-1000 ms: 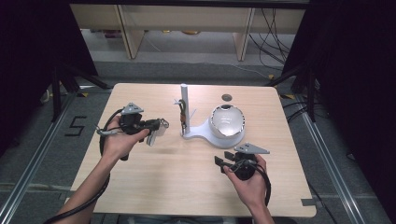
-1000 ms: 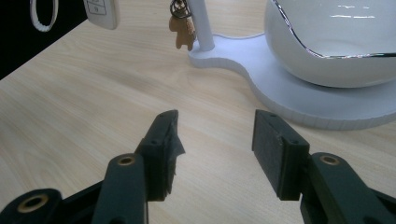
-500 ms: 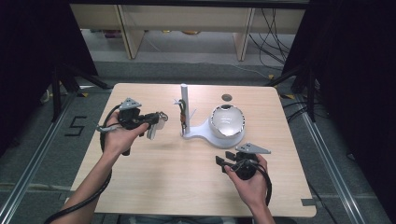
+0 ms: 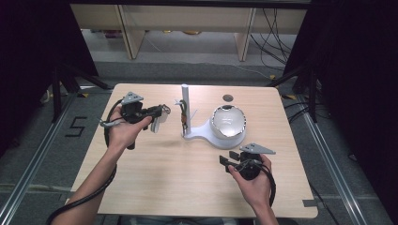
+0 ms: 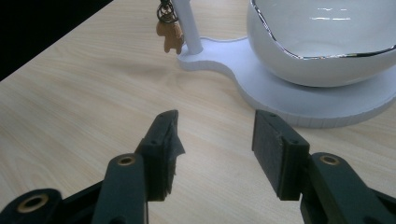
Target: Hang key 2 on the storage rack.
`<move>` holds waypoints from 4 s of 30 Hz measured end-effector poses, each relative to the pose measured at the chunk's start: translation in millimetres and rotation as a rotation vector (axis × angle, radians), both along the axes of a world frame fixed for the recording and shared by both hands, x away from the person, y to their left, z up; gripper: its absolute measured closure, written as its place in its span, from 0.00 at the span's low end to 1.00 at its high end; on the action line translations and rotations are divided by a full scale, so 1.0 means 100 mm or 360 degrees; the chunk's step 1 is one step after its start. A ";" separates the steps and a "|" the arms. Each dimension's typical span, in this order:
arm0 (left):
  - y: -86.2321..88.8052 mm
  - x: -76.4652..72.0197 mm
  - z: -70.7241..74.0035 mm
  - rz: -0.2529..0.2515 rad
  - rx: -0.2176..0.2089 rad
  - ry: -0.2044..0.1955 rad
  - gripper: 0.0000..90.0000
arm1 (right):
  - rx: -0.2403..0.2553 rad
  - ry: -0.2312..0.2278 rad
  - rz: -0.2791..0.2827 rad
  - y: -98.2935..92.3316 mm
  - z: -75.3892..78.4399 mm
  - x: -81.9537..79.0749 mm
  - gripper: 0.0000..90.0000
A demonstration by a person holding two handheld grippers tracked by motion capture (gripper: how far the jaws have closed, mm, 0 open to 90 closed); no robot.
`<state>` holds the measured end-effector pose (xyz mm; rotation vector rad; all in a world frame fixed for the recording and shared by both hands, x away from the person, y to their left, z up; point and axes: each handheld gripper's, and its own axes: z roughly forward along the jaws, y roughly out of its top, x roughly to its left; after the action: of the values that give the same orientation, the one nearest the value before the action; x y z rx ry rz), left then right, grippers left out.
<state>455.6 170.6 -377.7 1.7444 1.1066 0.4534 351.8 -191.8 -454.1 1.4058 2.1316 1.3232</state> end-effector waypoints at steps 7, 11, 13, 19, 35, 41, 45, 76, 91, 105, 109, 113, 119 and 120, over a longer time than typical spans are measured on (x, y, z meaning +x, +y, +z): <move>-0.03 0.12 0.06 0.0004 -0.0010 -0.0046 0.83 | 0.0012 0.0007 -0.0017 -0.02 0.00 0.00 0.57; -0.05 0.18 0.08 0.0022 -0.0020 -0.0047 0.83 | -0.0007 -0.0006 -0.0018 -0.03 0.01 -0.01 0.57; -0.05 0.21 0.09 0.0016 -0.0006 -0.0070 0.83 | 0.0014 -0.0003 -0.0034 -0.01 0.02 -0.02 0.57; -0.09 0.29 0.10 0.0027 0.0033 -0.0091 0.83 | 0.0004 -0.0024 0.0008 -0.02 0.03 -0.01 0.57; -0.28 0.41 0.06 -0.0040 0.0143 -0.0153 0.83 | -0.0016 -0.0027 -0.0001 0.00 0.02 -0.01 0.57; -0.33 0.40 0.04 -0.0110 0.0200 -0.0169 0.83 | -0.0018 -0.0019 -0.0001 0.00 0.02 -0.01 0.57; -0.37 0.41 0.03 -0.0139 0.0224 -0.0175 0.83 | 0.0026 0.0029 -0.0017 0.03 0.03 -0.03 0.57; -0.40 0.19 -0.47 -0.0226 0.0417 0.0058 0.83 | -0.0001 0.0012 0.0010 0.05 0.00 -0.03 0.57; -0.21 0.10 -0.55 -0.0241 0.0400 0.0032 0.62 | -0.0009 -0.0006 0.0017 0.04 0.01 -0.02 0.57; 0.30 -0.38 -0.75 -0.0049 0.0177 -0.0177 0.41 | -0.0009 0.0008 0.0000 0.03 -0.01 -0.02 0.56; 0.41 -0.55 -0.90 0.0023 0.0104 -0.0204 0.41 | 0.0008 0.0055 -0.0016 0.06 -0.01 -0.04 0.56; 0.46 -0.67 -1.07 0.0057 0.0053 -0.0263 0.41 | -0.0037 0.0004 0.0001 0.04 -0.01 -0.02 0.56; 0.48 -0.80 -1.28 0.0075 0.0021 -0.0323 0.42 | -0.0011 0.0021 -0.0010 0.06 -0.02 -0.03 0.56; 0.48 -0.81 -1.30 0.0070 0.0019 -0.0333 0.42 | 0.0011 0.0037 -0.0009 0.07 -0.02 -0.03 0.56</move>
<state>374.9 218.2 -507.6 1.6436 0.9952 0.6551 348.6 -185.2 -456.1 1.4356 2.1379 1.3194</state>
